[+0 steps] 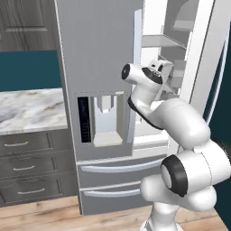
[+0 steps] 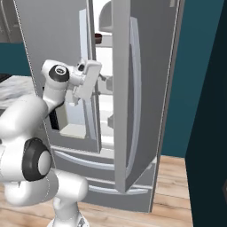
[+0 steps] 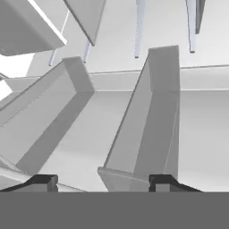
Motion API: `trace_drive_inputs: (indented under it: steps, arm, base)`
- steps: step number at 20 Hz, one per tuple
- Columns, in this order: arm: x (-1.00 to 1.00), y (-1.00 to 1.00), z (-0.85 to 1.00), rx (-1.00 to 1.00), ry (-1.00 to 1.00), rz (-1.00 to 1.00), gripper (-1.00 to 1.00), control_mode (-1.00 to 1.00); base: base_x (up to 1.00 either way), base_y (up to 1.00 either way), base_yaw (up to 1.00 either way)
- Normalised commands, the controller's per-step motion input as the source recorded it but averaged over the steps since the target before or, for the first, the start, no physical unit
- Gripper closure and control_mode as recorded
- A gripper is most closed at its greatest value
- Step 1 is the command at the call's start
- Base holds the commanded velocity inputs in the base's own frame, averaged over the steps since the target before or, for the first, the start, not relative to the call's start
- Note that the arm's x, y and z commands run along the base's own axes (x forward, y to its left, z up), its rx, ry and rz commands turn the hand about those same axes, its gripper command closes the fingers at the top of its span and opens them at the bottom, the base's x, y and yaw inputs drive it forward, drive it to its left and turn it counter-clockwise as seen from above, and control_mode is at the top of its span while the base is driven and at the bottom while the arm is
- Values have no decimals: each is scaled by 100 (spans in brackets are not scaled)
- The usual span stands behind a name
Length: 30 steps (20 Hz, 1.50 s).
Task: Take the cupcakes from the fridge and place them on the empty tray on the dining counter.
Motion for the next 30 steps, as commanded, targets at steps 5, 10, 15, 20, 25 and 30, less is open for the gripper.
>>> trace_drive_inputs:
  steps: [5,10,15,20,25,30]
  arm:
    - [-71,-100,-27,0,0,-21,-100,-100]
    - [-53,-100,-18,0,0,-21,-100,-100]
    - [-27,-100,-10,0,0,-16,-100,-100]
    - [-14,-21,0,0,-1,0,-100,-100]
    - [-57,22,0,2,-12,0,-100,-100]
    - [-56,64,1,21,-23,0,-100,-100]
  base:
    - [0,0,0]
    - [0,0,0]
    - [0,0,0]
    - [0,0,0]
    - [0,0,0]
    - [0,0,0]
